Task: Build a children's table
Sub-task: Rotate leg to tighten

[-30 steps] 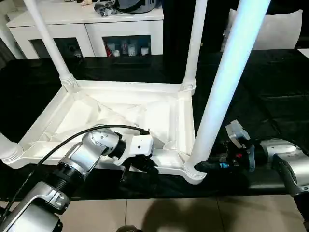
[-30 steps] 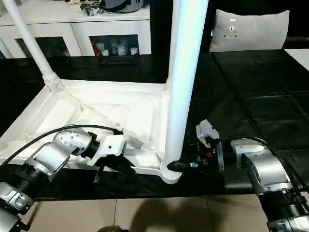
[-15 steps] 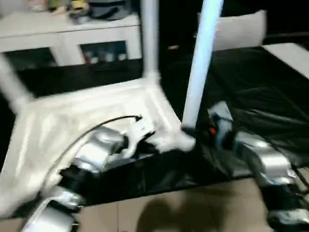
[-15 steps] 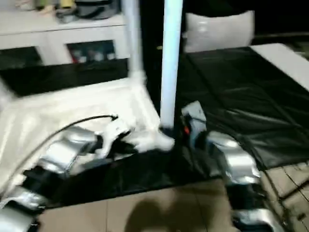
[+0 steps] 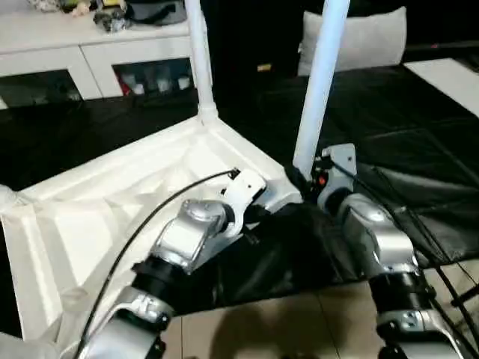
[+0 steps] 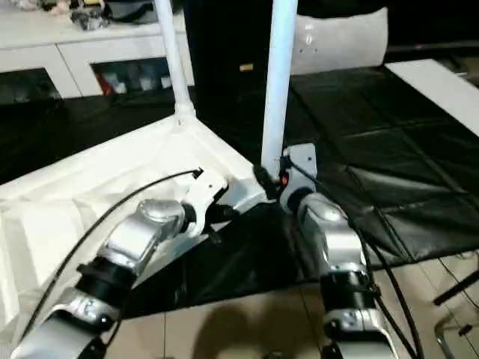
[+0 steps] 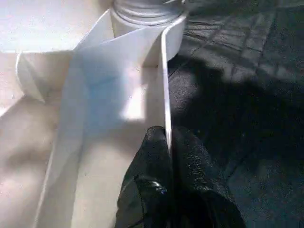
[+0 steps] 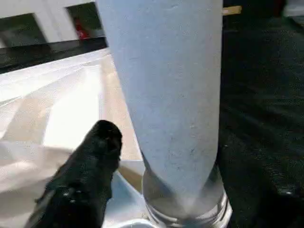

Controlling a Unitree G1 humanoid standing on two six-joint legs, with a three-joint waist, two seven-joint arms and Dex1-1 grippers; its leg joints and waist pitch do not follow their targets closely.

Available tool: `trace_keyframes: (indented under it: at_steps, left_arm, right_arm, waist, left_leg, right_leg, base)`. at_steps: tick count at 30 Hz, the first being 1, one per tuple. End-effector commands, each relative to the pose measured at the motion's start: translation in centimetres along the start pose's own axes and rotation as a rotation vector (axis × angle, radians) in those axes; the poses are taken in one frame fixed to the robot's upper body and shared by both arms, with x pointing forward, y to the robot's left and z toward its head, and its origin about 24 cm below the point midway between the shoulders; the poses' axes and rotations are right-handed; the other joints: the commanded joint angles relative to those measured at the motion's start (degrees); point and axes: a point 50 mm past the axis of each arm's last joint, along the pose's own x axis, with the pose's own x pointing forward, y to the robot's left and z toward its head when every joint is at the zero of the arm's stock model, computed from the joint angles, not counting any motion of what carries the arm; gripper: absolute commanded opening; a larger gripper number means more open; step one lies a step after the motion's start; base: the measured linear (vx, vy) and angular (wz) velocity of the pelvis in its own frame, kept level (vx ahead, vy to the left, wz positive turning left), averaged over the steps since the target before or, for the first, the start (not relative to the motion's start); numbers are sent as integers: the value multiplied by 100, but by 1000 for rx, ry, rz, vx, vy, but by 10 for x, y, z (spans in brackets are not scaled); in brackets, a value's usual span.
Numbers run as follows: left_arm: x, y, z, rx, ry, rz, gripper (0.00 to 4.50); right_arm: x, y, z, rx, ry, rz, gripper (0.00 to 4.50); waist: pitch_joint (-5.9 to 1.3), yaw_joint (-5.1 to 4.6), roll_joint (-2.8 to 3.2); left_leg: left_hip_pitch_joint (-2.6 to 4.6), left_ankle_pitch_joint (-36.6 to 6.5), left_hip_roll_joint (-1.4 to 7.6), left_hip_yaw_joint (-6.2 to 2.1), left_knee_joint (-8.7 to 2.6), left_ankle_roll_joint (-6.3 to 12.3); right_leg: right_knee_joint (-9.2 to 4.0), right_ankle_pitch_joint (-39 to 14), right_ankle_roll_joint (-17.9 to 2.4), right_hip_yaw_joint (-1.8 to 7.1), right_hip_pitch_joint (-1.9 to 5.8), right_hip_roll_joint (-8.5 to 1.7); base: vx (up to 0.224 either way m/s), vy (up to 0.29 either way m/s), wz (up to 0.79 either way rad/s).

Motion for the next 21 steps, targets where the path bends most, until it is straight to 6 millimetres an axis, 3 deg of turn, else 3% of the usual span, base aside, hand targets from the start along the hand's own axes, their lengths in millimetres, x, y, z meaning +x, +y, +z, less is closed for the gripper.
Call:
trace_keyframes:
  at_steps: [1,4,5,10,14,21]
  left_arm:
    - [-1,-3,10,63,-37,-32,0]
    - [-8,4,2,106,-10,-50,0]
    - [-13,7,-3,130,5,-80,0]
    - [-24,13,-11,194,23,-171,0]
    - [-35,9,-19,302,57,-343,0]
    - [-45,4,-27,394,129,-498,0]
  right_arm:
    - [3,20,-5,23,6,142,355]
    - [-13,6,0,-9,-1,230,373]
    - [-23,-4,2,-60,24,274,400]
    - [-47,-25,12,-134,61,396,417]
    - [-66,-35,19,-233,146,547,435]
    - [-75,-34,19,-284,211,710,435]
  waist:
    - [-358,68,-83]
    - [-339,152,-75]
    - [-336,188,-80]
    - [-337,266,-78]
    - [-345,359,-92]
    - [-349,509,-94]
  left_leg:
    - [-13,-643,361,-178,-334,711]
    - [11,-742,378,-163,-341,685]
    - [19,-779,383,-164,-340,666]
    - [34,-857,399,-166,-342,643]
    - [36,-756,425,-154,-326,703]
    - [73,-780,460,-148,-332,644]
  right_leg:
    - [-419,-1343,-926,334,312,-601]
    - [-440,-1580,-866,328,296,-583]
    - [-444,-1685,-796,330,296,-573]
    - [-422,-1662,-843,336,298,-581]
    - [-389,-1544,-872,343,284,-582]
    - [-377,-1652,-933,342,254,-589]
  base:
    - [0,0,0]
    - [0,0,0]
    - [0,0,0]
    - [0,0,0]
    - [0,0,0]
    - [0,0,0]
